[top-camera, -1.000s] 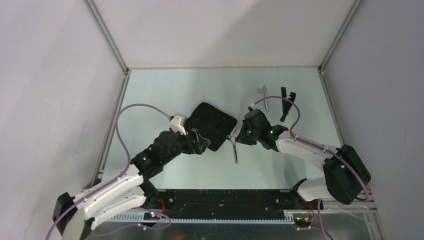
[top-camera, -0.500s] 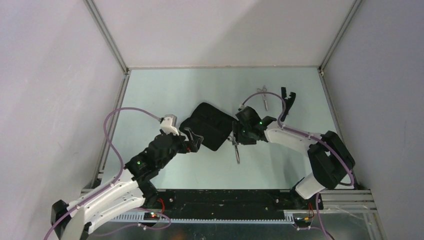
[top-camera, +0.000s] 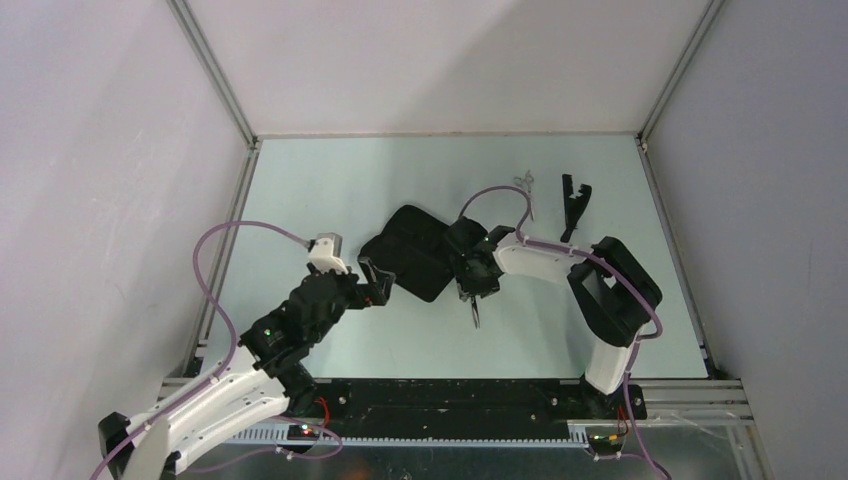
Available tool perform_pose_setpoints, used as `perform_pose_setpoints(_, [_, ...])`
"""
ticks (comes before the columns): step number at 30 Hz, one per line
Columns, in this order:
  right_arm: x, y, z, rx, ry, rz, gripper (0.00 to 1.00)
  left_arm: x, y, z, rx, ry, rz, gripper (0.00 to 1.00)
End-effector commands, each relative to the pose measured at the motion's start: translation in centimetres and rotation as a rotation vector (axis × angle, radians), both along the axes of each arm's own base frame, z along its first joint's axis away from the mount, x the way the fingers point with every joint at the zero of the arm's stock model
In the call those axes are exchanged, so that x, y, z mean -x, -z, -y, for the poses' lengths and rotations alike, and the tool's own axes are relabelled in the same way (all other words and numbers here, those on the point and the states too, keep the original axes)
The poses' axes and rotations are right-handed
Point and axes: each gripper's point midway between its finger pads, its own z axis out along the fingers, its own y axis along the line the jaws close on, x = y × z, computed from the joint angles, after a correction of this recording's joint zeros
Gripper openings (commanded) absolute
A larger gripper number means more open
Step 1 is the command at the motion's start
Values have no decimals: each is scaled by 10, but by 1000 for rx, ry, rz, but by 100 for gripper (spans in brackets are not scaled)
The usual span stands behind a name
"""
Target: Sort the hair-cutting tools
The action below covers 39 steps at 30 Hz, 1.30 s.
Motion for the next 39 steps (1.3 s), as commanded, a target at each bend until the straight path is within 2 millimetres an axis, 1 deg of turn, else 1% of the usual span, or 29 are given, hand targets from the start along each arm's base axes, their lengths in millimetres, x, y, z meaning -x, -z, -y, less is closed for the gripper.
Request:
perform_pose_setpoints(1, [-7, -4, -2, 56, -13, 21, 48, -3, -10, -4, 0, -23, 33, 100])
perform_pose_setpoints(5, [-6, 1, -1, 84, -17, 7, 44, -3, -10, -4, -5, -21, 33, 100])
perform_pose_setpoints(7, [-4, 3, 0, 92, -18, -1, 41, -2, -11, -4, -4, -18, 34, 100])
perform_pose_setpoints(9, [-4, 4, 0, 97, -14, -3, 35, -2, -11, -4, -3, -16, 33, 100])
perform_pose_setpoints(10, [-5, 3, 1, 97, -12, 0, 30, -2, -12, -3, 0, -15, 34, 100])
perform_pose_setpoints(11, [-5, 3, 1, 98, -12, 3, 28, -2, -12, -2, 1, -11, 35, 100])
perform_pose_setpoints(13, [-6, 0, 0, 88, -12, 12, 21, -2, -13, 1, 8, 0, 35, 100])
perform_pose_setpoints(15, [-7, -6, -1, 65, -8, 35, 11, -2, -12, 5, 11, 17, 28, 100])
perform_pose_setpoints(18, [-6, -10, 1, 46, 2, 54, 2, -1, -10, 14, 22, 46, 13, 100])
perform_pose_setpoints(19, [-8, -16, -1, 27, 8, 75, 0, -3, -10, 16, 27, 50, 13, 100])
perform_pose_setpoints(20, [-6, -16, 2, 27, 10, 78, 0, -2, -8, 19, 30, 59, 4, 100])
perform_pose_setpoints(21, [-9, -22, 0, 5, 20, 101, 0, -3, -9, 21, 38, 63, 8, 100])
perform_pose_setpoints(22, [-8, -21, 2, 2, 25, 104, 0, -3, -8, 24, 40, 71, 2, 100])
perform_pose_setpoints(24, [-9, -27, 2, -39, 42, 125, 0, -4, -9, 29, 56, 83, 3, 100])
perform_pose_setpoints(29, [-15, -48, -5, -201, 97, 204, 0, -3, -7, 44, 88, 125, -11, 99])
perform_pose_setpoints(32, [-15, -57, -10, -301, 122, 227, 0, -2, -6, 55, 102, 154, -14, 98])
perform_pose_setpoints(33, [-15, -63, -12, -340, 134, 247, 0, -1, -7, 57, 103, 162, -13, 98])
perform_pose_setpoints(34, [-18, -74, -17, -394, 146, 274, 0, -1, -7, 61, 106, 173, -9, 97])
perform_pose_setpoints(35, [-16, -73, -16, -408, 152, 276, 0, -1, -9, 64, 106, 182, -4, 97])
perform_pose_setpoints(36, [-17, -86, -21, -464, 163, 301, 0, 1, -8, 68, 106, 195, -3, 96])
perform_pose_setpoints(37, [-15, -87, -20, -480, 170, 304, 0, 2, -8, 71, 103, 205, -2, 96])
perform_pose_setpoints(38, [-17, -100, -24, -534, 186, 328, 0, 2, -12, 78, 115, 224, 11, 96])
perform_pose_setpoints(39, [-14, -101, -23, -552, 195, 330, 0, 3, -11, 81, 109, 235, 13, 96])
